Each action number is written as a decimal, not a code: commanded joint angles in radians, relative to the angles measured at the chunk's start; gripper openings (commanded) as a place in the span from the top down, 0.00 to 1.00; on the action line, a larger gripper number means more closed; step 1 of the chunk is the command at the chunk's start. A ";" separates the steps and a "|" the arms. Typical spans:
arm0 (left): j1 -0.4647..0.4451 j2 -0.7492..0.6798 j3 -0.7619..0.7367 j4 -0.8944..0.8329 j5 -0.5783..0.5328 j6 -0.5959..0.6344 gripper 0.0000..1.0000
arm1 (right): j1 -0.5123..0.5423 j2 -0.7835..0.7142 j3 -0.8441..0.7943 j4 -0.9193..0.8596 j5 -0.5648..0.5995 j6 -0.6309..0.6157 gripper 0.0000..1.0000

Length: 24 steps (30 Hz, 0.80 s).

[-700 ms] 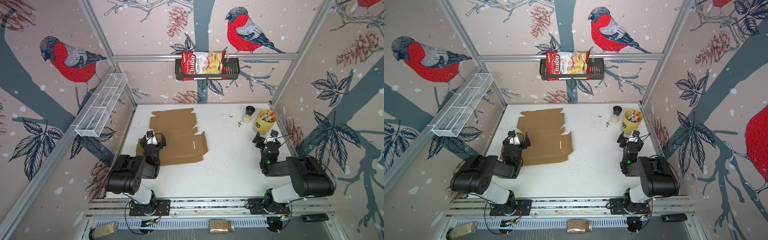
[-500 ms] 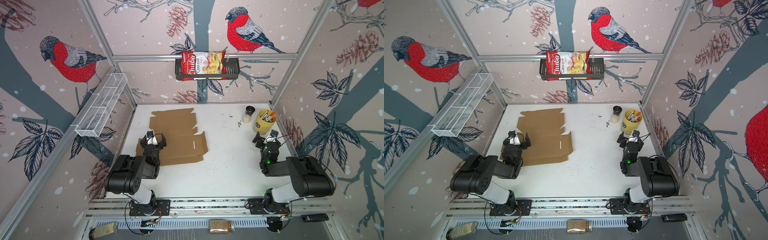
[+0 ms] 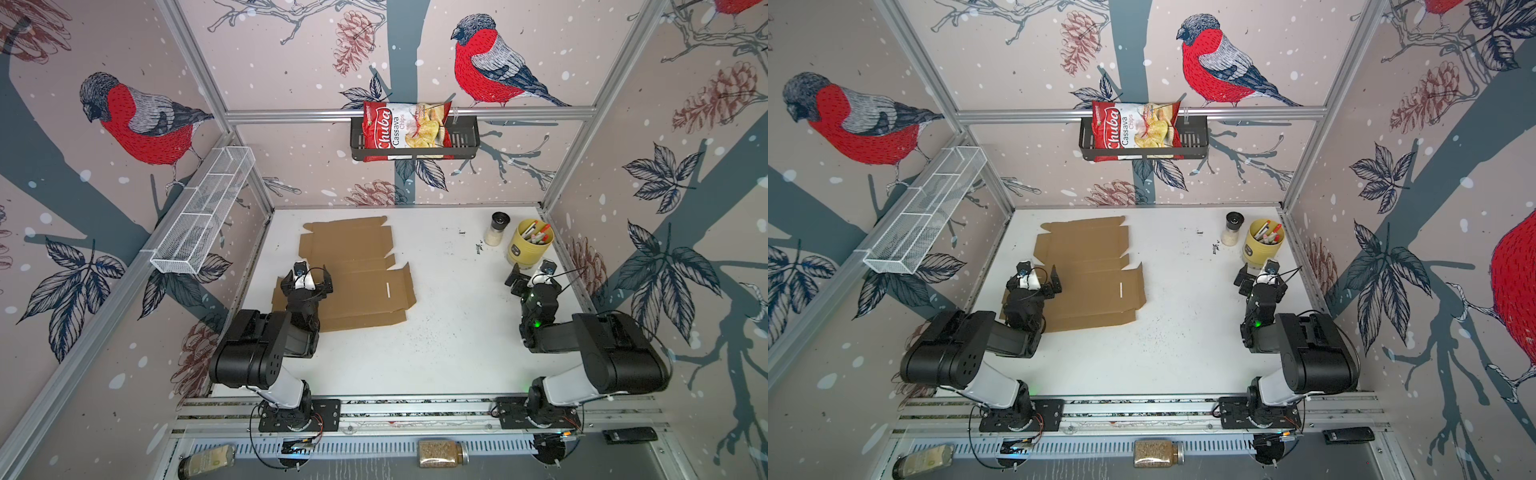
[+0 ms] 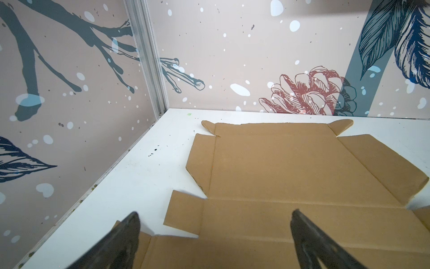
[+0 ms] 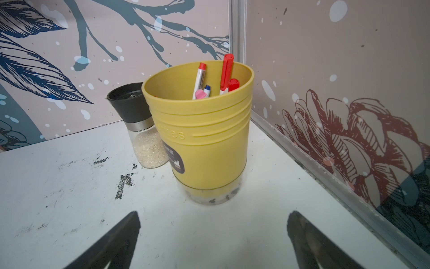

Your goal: Fold the paper box

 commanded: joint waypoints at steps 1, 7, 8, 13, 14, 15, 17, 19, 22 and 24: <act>0.002 -0.001 0.005 0.016 0.008 0.001 0.01 | 0.000 0.001 0.004 0.030 0.015 0.000 0.01; 0.002 -0.001 0.005 0.015 0.009 0.001 0.01 | 0.001 0.001 0.004 0.031 0.015 0.000 0.01; 0.002 -0.001 0.005 0.015 0.009 0.001 0.01 | 0.001 0.001 0.004 0.031 0.015 0.000 0.01; 0.002 -0.001 0.004 0.016 0.007 0.001 0.01 | 0.000 0.000 0.004 0.031 0.015 0.000 0.01; 0.002 -0.002 0.004 0.017 0.008 0.001 0.01 | 0.000 0.001 0.004 0.031 0.015 0.000 0.01; 0.002 -0.002 0.004 0.017 0.009 0.001 0.01 | 0.001 0.002 0.004 0.030 0.015 0.000 0.01; 0.002 -0.002 0.005 0.015 0.008 0.000 0.01 | 0.001 0.001 0.004 0.031 0.015 0.000 0.01; 0.022 -0.004 0.013 -0.006 0.031 -0.018 0.01 | 0.001 0.001 0.004 0.030 0.015 0.000 0.01; 0.028 -0.004 0.012 -0.004 0.044 -0.020 0.01 | 0.001 0.000 0.004 0.031 0.015 0.000 0.01; 0.029 -0.003 0.014 -0.008 0.045 -0.020 0.01 | -0.001 0.001 0.006 0.029 0.013 0.001 0.01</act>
